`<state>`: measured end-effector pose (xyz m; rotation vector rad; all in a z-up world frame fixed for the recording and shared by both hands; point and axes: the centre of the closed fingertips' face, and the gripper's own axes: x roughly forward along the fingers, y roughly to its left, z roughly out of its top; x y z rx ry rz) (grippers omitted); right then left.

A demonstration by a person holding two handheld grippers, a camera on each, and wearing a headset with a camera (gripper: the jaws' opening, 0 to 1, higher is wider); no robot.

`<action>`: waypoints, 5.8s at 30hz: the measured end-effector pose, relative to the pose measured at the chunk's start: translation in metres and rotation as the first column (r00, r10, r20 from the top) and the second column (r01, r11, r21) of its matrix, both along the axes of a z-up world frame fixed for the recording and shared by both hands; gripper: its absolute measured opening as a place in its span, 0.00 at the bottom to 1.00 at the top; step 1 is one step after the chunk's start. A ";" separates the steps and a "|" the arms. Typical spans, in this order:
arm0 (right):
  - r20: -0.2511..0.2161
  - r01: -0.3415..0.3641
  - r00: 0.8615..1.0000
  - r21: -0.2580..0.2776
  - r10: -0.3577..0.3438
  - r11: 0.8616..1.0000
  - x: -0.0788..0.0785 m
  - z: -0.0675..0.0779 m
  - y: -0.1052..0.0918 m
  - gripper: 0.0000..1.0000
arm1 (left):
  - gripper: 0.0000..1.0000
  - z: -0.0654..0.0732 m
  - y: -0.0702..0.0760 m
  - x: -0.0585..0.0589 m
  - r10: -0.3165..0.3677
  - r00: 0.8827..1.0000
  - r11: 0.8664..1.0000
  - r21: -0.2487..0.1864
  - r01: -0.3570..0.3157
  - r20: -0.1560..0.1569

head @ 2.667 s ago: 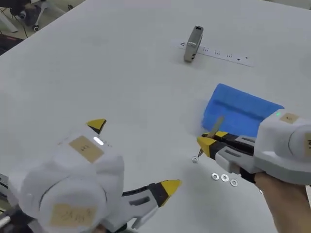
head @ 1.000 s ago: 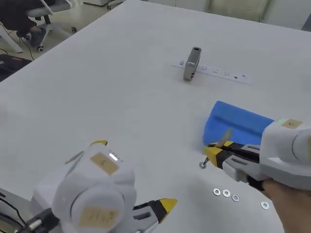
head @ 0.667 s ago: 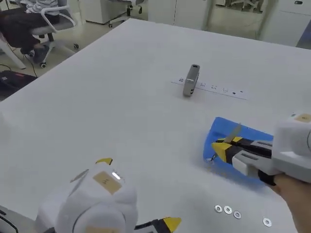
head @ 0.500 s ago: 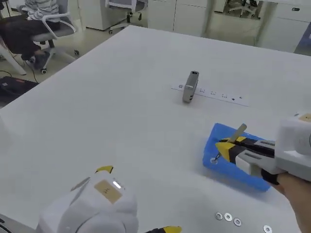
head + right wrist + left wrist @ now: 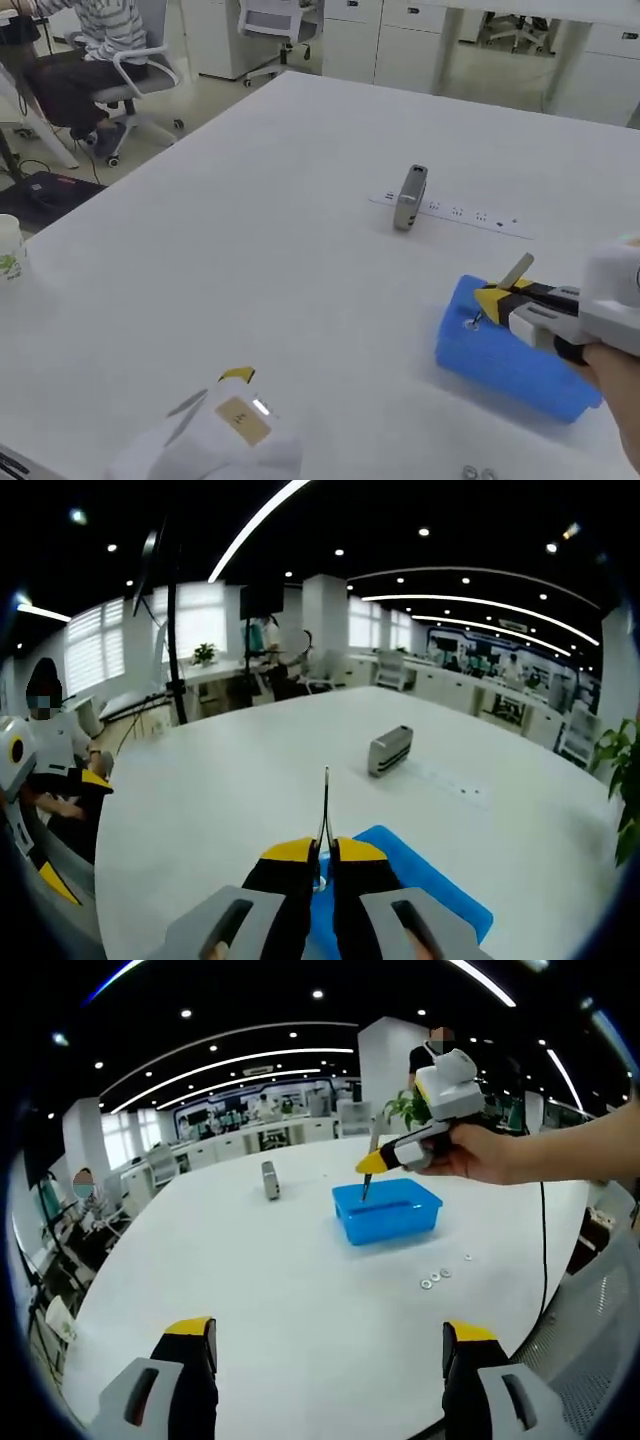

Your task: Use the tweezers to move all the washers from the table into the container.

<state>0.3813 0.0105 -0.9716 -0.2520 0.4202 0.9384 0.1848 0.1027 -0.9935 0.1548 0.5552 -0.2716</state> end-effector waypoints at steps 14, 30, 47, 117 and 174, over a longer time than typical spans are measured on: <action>-0.074 0.028 0.997 -0.031 -0.030 0.999 0.019 -0.042 0.003 0.02 | 0.95 -0.001 0.003 0.000 0.012 1.000 1.000 0.013 -0.012 -0.004; -0.086 0.047 0.995 -0.058 -0.052 0.997 0.020 -0.060 -0.002 0.03 | 0.95 -0.002 0.003 0.000 0.012 1.000 1.000 0.020 -0.012 -0.006; -0.048 0.042 0.998 0.020 -0.041 0.999 0.009 -0.019 -0.005 0.03 | 0.95 -0.001 0.004 0.000 0.016 1.000 1.000 0.025 -0.016 -0.001; -0.145 -0.068 0.987 -0.032 0.063 0.997 -0.128 -0.061 -0.026 0.02 | 0.91 -0.011 0.005 -0.003 0.003 0.999 0.999 0.049 -0.001 -0.050; -0.003 -0.015 1.000 0.032 0.015 0.999 -0.015 0.013 -0.025 0.02 | 0.89 -0.014 0.007 -0.004 0.004 0.998 0.997 0.083 0.002 -0.066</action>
